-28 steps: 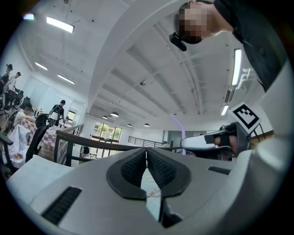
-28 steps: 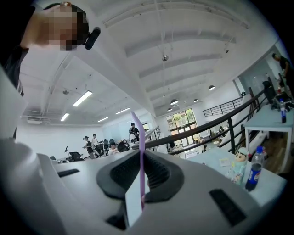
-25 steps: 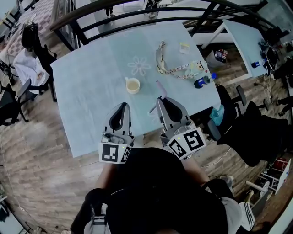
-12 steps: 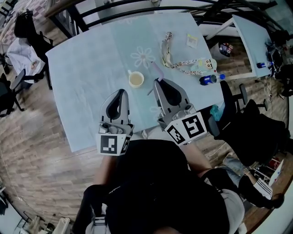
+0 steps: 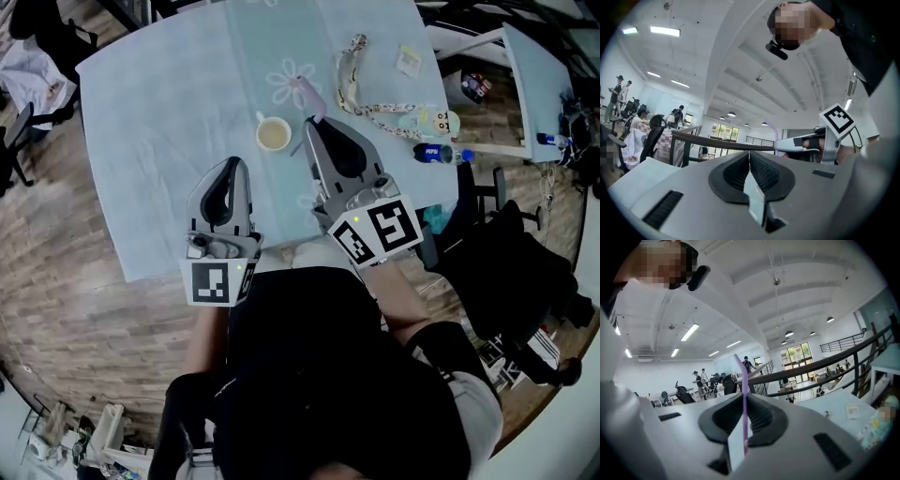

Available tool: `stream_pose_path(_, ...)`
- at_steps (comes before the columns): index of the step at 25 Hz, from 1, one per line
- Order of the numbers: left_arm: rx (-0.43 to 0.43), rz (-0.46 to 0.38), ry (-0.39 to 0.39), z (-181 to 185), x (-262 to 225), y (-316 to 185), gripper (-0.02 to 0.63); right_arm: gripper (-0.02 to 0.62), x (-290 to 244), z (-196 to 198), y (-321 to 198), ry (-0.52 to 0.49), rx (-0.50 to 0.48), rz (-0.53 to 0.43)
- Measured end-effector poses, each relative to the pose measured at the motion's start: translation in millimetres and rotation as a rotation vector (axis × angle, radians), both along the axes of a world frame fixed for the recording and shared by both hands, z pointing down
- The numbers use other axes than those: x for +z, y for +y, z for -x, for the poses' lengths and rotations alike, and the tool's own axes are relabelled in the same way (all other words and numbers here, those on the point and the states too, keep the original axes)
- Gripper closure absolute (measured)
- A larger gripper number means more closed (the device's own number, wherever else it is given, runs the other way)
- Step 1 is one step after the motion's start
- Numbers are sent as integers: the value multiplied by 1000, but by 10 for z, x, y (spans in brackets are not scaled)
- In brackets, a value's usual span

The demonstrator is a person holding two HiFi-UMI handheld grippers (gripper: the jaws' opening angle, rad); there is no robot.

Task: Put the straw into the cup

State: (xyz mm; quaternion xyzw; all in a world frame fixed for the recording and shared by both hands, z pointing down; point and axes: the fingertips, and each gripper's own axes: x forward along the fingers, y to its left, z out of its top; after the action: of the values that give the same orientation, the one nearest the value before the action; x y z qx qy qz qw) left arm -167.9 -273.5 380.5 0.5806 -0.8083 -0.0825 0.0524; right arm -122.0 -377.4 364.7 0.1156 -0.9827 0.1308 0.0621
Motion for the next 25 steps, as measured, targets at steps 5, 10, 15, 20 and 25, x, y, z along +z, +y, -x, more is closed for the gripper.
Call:
stream_pose_path(5,-32,27,35,56,181,-90,589,563,294,176,-133,27,-26,20)
stream_pose_path(10,-33,22,40,154,348,-240,589,563,711,376,-283,57,-41,50)
stream_pose_path(15,-35,52,82,226,650,-338,589,563,1150,468,-389,88,-51,81)
stream_pose_path(20,-40,93,103,337,934,-344,589,563,1551,531,-377,112,-52,109)
stream_pose_path(25,-52,83,103,356,1009,-405,589,563,1928,529,-362,140,-70,106)
